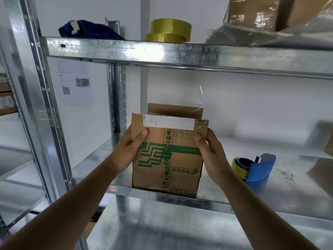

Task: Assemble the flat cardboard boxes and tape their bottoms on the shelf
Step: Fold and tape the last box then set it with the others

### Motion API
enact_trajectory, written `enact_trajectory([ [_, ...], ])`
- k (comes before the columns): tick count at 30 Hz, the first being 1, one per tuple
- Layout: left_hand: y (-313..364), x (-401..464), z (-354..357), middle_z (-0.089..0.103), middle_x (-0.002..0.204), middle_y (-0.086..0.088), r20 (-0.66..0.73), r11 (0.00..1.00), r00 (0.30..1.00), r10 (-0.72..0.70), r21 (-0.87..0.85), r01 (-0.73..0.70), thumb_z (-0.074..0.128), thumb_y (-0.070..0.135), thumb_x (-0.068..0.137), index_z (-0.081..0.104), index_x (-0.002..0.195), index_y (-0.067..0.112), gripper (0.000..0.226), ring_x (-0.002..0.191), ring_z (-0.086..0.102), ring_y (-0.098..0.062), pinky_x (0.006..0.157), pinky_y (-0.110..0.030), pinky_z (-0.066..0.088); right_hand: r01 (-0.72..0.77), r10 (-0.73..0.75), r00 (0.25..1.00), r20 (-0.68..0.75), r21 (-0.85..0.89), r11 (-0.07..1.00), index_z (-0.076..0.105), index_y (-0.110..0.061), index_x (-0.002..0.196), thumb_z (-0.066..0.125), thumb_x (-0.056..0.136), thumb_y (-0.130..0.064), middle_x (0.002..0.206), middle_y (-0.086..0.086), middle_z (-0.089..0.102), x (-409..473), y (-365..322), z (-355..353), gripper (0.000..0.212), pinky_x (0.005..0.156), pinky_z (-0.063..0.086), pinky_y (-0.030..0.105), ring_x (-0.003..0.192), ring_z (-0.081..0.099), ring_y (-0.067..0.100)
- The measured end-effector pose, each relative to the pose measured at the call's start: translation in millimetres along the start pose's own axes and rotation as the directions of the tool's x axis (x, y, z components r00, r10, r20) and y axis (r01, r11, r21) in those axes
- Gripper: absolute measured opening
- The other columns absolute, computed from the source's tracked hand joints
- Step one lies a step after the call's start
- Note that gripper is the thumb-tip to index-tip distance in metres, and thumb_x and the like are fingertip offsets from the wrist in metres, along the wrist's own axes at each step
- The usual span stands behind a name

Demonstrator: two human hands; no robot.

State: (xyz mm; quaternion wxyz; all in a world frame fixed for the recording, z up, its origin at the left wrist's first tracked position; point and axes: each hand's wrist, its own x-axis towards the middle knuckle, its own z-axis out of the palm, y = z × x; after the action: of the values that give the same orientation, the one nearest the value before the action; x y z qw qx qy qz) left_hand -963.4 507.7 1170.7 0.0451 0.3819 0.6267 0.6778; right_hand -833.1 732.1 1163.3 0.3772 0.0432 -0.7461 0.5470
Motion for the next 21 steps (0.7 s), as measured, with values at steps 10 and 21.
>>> enact_trajectory([
  [10,3,18,-17,0.073,0.124,-0.007,0.059,0.998,0.998,-0.034,-0.053,0.037,0.05,0.015,0.106,0.063,0.134,0.012,0.031,0.111,0.072,-0.028,0.084,-0.023,0.057,-0.058,0.056,0.998,-0.042,-0.052,0.997,0.073,-0.021,0.106,0.046,0.111,-0.021,0.105,0.003,0.077,3,0,6,0.028,0.077,0.06,0.03,0.097,0.075,0.02],
  [21,7,33,-35,0.061,0.144,0.008,0.131,0.978,0.973,-0.19,0.114,0.176,0.064,0.028,0.1,0.048,0.147,0.037,0.051,0.125,0.064,-0.016,0.115,-0.045,0.044,-0.085,0.075,0.989,-0.124,-0.077,0.993,0.072,-0.012,0.103,0.05,0.107,-0.021,0.095,0.003,0.076,8,6,10,0.024,0.069,0.059,0.03,0.088,0.074,0.018],
])
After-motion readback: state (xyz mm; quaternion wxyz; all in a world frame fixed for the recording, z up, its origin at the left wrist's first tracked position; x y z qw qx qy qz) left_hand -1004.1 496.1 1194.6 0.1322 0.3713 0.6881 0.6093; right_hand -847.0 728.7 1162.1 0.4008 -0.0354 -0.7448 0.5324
